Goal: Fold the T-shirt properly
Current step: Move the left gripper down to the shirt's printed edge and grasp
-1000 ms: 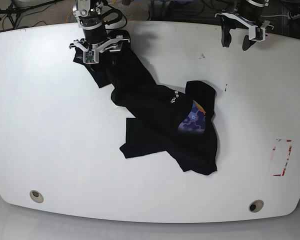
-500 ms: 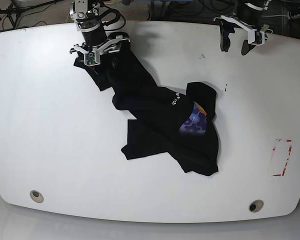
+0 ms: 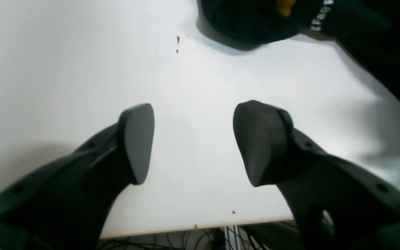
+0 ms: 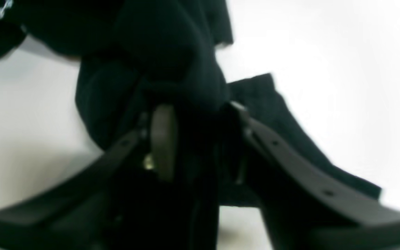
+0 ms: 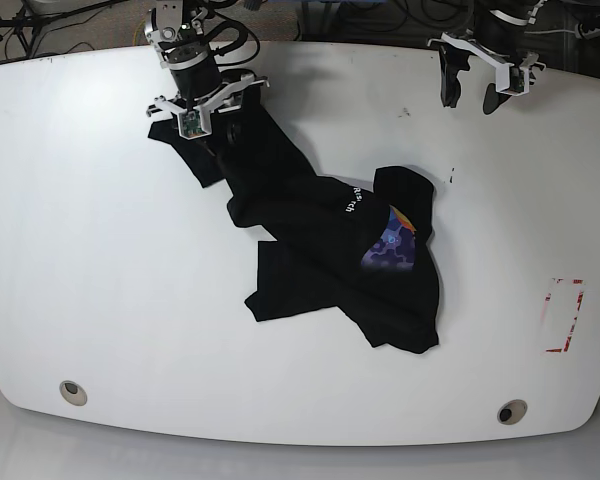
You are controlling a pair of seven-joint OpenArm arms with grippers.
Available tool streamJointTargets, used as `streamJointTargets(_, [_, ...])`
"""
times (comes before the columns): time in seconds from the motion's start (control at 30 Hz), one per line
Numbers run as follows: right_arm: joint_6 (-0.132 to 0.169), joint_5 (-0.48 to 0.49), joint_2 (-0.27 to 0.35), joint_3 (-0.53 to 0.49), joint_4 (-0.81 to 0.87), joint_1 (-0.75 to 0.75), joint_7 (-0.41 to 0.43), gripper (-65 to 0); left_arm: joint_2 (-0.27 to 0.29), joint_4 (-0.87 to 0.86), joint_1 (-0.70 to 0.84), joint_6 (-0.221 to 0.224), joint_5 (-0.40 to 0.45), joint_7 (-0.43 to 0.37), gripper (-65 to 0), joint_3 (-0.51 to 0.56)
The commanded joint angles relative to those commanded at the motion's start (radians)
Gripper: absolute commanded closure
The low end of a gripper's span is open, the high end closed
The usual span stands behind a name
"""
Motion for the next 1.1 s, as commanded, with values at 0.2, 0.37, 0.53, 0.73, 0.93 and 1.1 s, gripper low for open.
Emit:
streamJointTargets(0.2, [-0.008, 0.006, 0.012, -0.011, -0.002, 0.023, -0.033, -38.4, 0.000, -0.005, -0.001, -0.001, 0.004, -0.010, -38.2, 0.002])
streamJointTargets(0.37, [-0.015, 0.016, 0.029, -0.034, -0.003, 0.038, -0.058, -46.5, 0.001, -0.004, -0.002, 0.000, 0.008, -0.015, -38.2, 0.003])
streamJointTargets(0.53, [-0.015, 0.026, 0.038, -0.024, 0.003, 0.048, -0.055, -52.0, 0.007, -0.018, -0.027, 0.000, 0.002, -0.004, -38.1, 0.000])
streamJointTargets(0.73, [-0.012, 0.022, 0.034, -0.014, -0.003, 0.032, -0.046, -32.8, 0.024, -0.067, -0.124, 0.000, -0.004, 0.045, -36.9, 0.006])
streamJointTargets(0.93, [-0.010, 0.022, 0.030, -0.005, -0.006, 0.019, -0.046, -11.7, 0.048, -0.117, -0.236, 0.002, -0.028, 0.156, -34.9, 0.019])
streamJointTargets(1.1, [-0.015, 0.019, 0.028, -0.004, 0.003, 0.013, -0.052, -16.6, 0.054, -0.118, -0.246, 0.000, -0.053, 0.191, -35.1, 0.026])
